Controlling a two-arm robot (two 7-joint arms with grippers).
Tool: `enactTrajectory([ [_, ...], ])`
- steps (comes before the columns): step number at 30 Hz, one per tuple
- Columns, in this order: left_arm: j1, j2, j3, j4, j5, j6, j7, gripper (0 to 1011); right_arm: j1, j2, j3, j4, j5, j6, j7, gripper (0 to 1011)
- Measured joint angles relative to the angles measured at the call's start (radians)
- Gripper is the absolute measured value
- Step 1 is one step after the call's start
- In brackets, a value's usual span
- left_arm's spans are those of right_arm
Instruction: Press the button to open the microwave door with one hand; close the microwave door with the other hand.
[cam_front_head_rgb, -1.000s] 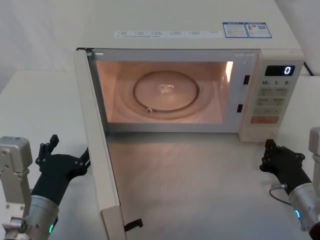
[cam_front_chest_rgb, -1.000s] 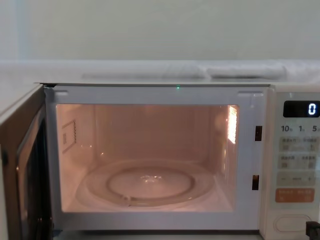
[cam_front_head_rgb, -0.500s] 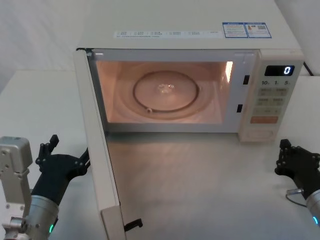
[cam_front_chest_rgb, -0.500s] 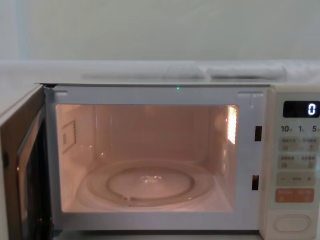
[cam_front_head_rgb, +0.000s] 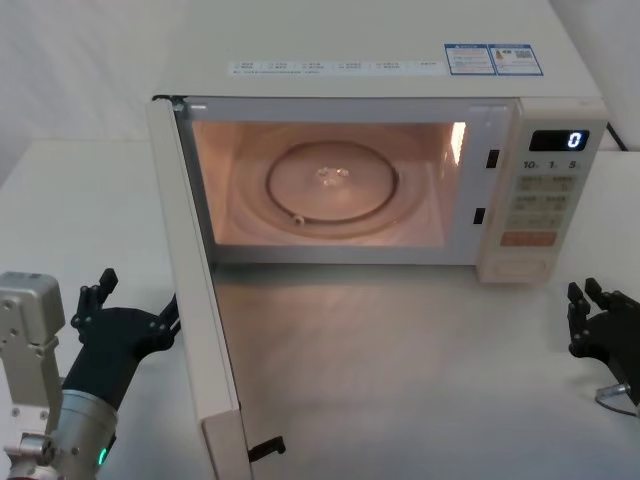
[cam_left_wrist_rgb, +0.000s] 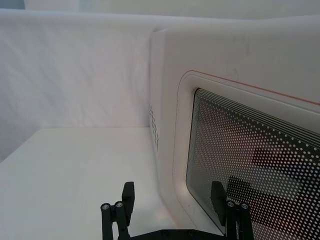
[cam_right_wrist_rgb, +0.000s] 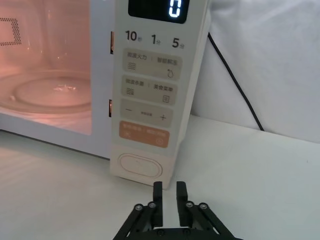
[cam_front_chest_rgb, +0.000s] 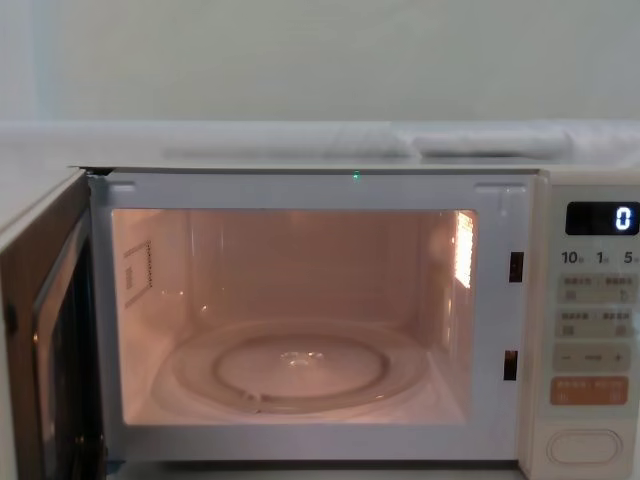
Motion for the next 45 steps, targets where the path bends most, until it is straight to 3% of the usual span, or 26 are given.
enactTrajectory([
  [5,0.0,0.0,0.0,0.0,0.0,0.0,0.0,1001,0.002,0.01,0.003,0.01,0.01,-0.01,0.012,284],
  [11,0.0,0.0,0.0,0.0,0.0,0.0,0.0,1001,0.007,0.017,0.001,0.021,0.016,-0.017,0.017,533],
  [27,0.0,0.0,0.0,0.0,0.0,0.0,0.0,1001,0.008,0.021,0.004,0.032,0.025,-0.024,0.017,991],
  [45,0.0,0.0,0.0,0.0,0.0,0.0,0.0,1001,0.008,0.02,0.004,0.031,0.025,-0.023,0.015,1002],
])
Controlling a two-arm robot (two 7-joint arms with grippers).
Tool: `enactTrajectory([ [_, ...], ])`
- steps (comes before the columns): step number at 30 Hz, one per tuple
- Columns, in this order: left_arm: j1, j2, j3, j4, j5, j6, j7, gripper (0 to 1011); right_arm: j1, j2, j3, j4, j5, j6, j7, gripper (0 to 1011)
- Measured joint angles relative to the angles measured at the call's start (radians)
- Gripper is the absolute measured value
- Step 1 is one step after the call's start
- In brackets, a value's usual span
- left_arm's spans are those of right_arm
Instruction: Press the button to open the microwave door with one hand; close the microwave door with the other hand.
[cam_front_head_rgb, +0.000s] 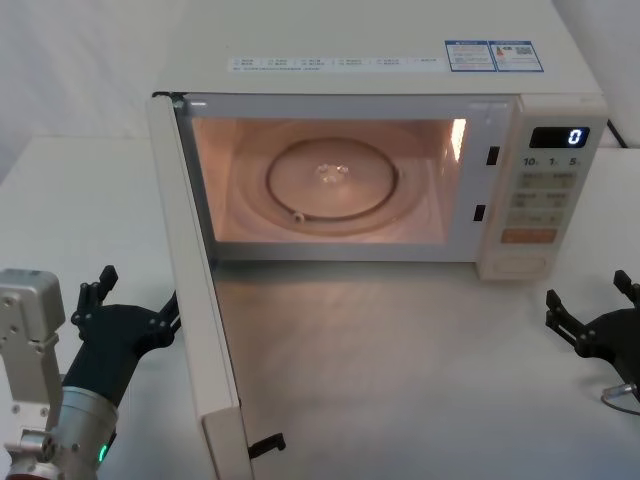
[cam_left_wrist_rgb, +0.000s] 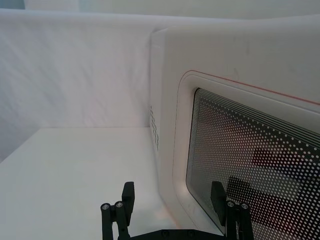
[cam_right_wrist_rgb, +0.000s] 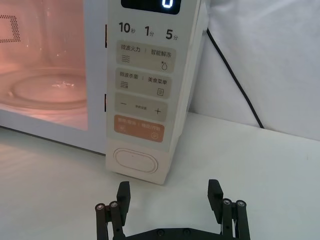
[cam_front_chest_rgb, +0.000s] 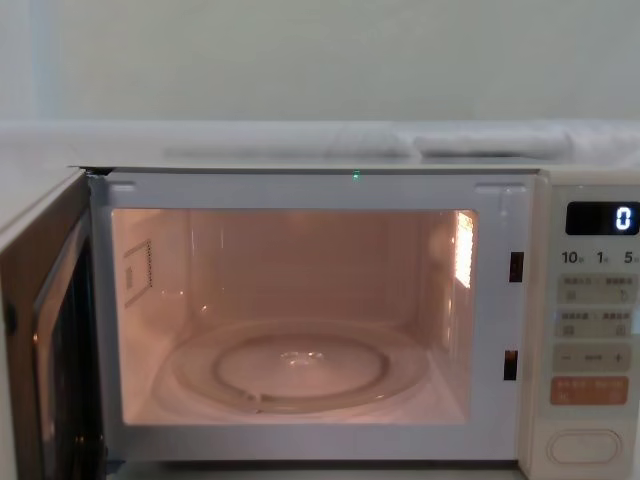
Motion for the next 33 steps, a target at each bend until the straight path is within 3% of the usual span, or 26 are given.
enactTrajectory([
  [33,0.0,0.0,0.0,0.0,0.0,0.0,0.0,1001,0.0,0.0,0.0,-0.001,0.0,0.001,0.0,1002],
])
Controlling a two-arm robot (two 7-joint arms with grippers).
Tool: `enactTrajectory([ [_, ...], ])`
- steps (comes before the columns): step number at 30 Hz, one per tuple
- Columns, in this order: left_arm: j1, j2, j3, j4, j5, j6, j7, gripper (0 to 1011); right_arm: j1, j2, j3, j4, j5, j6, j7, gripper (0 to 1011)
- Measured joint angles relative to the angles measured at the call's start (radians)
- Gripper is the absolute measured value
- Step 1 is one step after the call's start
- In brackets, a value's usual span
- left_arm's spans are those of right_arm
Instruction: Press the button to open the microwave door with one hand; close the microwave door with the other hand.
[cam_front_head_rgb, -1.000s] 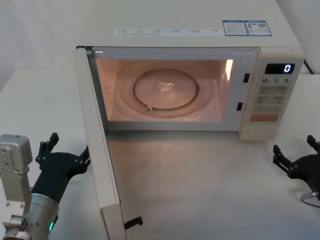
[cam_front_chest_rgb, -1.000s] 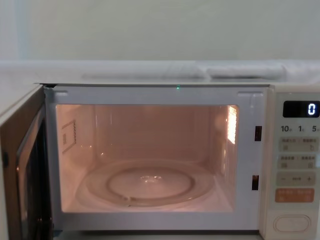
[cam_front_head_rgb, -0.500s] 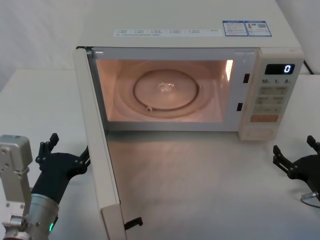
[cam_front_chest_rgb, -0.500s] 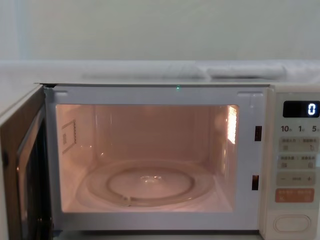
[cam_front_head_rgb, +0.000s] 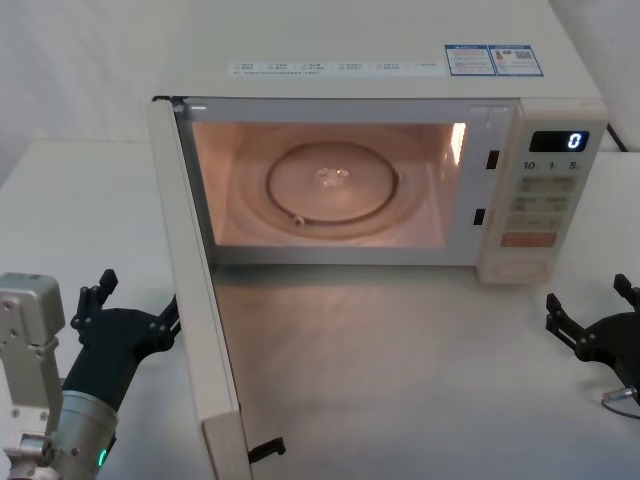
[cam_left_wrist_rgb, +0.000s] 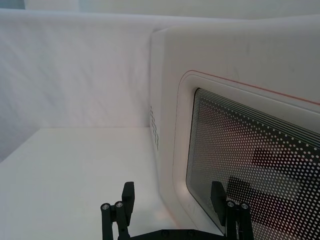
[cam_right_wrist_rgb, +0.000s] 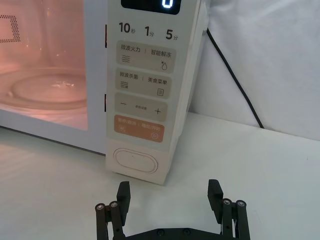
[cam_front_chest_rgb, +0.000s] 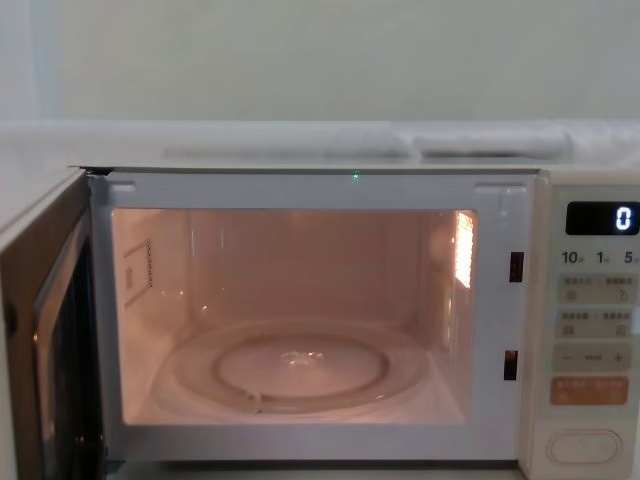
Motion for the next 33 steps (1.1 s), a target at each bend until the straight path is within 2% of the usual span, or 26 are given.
enactTrajectory([
  [26,0.0,0.0,0.0,0.0,0.0,0.0,0.0,1001,0.0,0.0,0.0,0.0,0.0,0.0,0.0,1002],
  [29,0.0,0.0,0.0,0.0,0.0,0.0,0.0,972,0.0,0.0,0.0,0.0,0.0,0.0,0.0,1002],
  [33,0.0,0.0,0.0,0.0,0.0,0.0,0.0,862,0.0,0.0,0.0,0.0,0.0,0.0,0.0,1002],
])
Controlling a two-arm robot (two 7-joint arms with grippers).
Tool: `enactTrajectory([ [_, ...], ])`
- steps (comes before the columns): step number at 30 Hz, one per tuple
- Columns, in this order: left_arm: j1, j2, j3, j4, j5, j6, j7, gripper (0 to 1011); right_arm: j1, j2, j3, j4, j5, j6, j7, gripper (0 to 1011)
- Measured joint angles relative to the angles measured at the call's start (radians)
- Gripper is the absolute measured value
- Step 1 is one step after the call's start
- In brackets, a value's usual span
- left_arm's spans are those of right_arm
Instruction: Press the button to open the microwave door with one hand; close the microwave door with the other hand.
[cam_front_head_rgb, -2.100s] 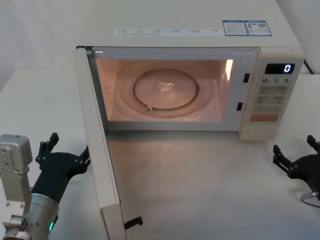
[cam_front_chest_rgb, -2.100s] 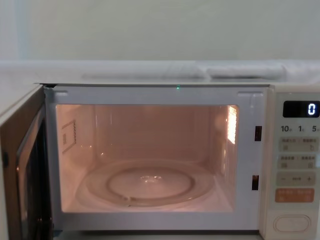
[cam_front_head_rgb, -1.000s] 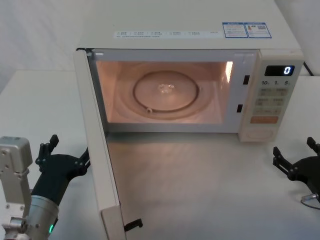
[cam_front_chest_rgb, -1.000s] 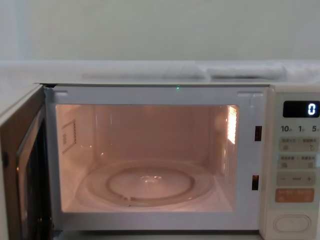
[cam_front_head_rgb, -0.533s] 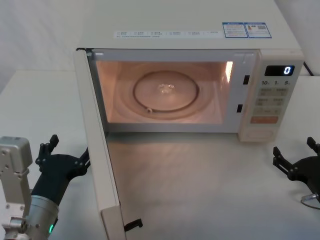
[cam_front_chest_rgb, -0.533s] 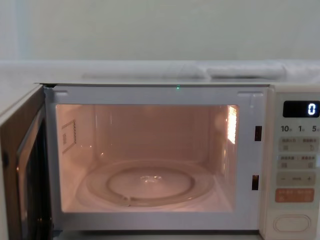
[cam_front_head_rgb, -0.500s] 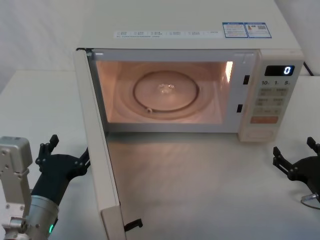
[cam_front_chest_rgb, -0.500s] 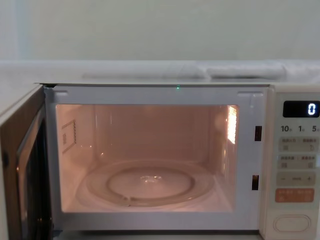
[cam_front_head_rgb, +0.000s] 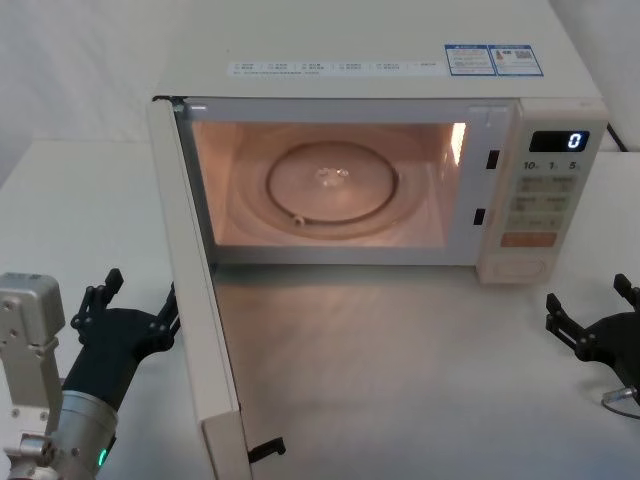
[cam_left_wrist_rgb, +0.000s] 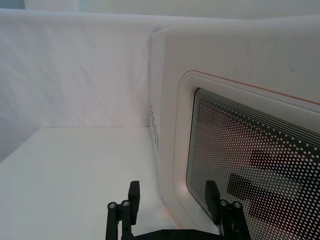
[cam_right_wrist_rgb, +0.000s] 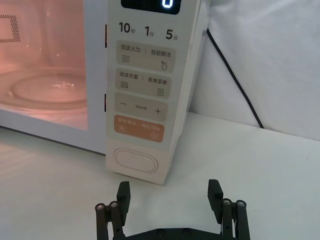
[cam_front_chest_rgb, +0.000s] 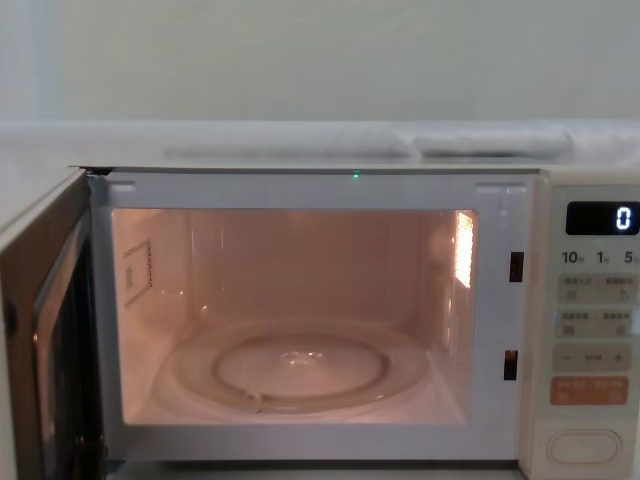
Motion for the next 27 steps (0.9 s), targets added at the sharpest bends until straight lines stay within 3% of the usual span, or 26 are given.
enactTrajectory([
  [11,0.0,0.0,0.0,0.0,0.0,0.0,0.0,561,0.0,0.0,0.0,0.0,0.0,0.0,0.0,1002],
  [12,0.0,0.0,0.0,0.0,0.0,0.0,0.0,491,0.0,0.0,0.0,0.0,0.0,0.0,0.0,1002],
  [13,0.0,0.0,0.0,0.0,0.0,0.0,0.0,491,0.0,0.0,0.0,0.0,0.0,0.0,0.0,1002],
  [27,0.0,0.0,0.0,0.0,0.0,0.0,0.0,26,0.0,0.0,0.0,0.0,0.0,0.0,0.0,1002],
])
